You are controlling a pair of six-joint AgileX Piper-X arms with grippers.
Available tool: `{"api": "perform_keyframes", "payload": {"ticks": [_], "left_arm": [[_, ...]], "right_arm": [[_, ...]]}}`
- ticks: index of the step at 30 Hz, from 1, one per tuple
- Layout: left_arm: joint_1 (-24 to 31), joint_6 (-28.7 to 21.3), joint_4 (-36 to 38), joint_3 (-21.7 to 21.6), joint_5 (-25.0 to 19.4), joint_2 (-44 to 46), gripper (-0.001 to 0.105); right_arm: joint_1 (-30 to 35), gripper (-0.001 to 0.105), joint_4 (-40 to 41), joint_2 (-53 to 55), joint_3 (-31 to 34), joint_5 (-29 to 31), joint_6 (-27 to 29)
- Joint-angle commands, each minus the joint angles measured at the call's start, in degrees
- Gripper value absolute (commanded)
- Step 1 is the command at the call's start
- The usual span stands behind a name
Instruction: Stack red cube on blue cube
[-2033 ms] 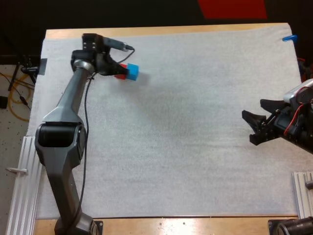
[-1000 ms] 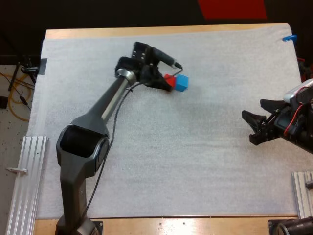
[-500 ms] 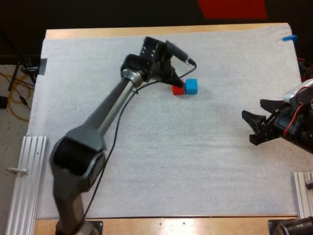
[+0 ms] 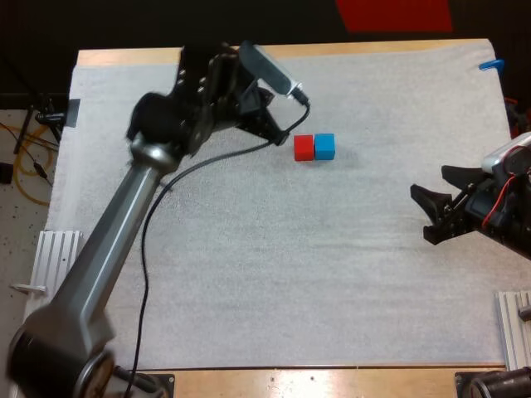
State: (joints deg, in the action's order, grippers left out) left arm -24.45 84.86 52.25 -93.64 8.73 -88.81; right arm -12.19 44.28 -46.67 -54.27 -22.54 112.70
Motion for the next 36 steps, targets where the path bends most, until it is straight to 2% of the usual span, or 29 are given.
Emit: {"api": "perform_keyframes", "payload": {"ticks": [1,9,18,25,30,36], "left_arm": [[-0.03,-0.52,0.5,1.98,-1.35,3.47,0.0],[-0.03,-0.38,0.17,17.67,-1.65,21.71,0.0],[-0.03,3.01,0.94,29.68,-1.65,41.69,0.0],[-0.03,3.94,6.81,33.83,-1.65,52.76,0.0],[-0.03,3.92,12.69,34.0,-1.65,58.05,0.0],[-0.03,3.92,13.69,34.0,-1.65,59.99,0.001]], "right_arm": [[-0.17,0.056,-0.52,0.12,-0.23,0.0,0.23],[-0.17,0.056,-0.41,0.12,-0.23,0.0,0.23],[-0.17,0.056,-0.41,0.12,-0.23,0.0,0.46],[-0.17,0.059,-0.29,0.12,-0.23,0.0,0.98],[-0.17,0.061,0.77,0.12,-0.23,0.94,4.75],[-0.17,0.061,-0.01,0.12,-0.23,4.92,11.15]]}}
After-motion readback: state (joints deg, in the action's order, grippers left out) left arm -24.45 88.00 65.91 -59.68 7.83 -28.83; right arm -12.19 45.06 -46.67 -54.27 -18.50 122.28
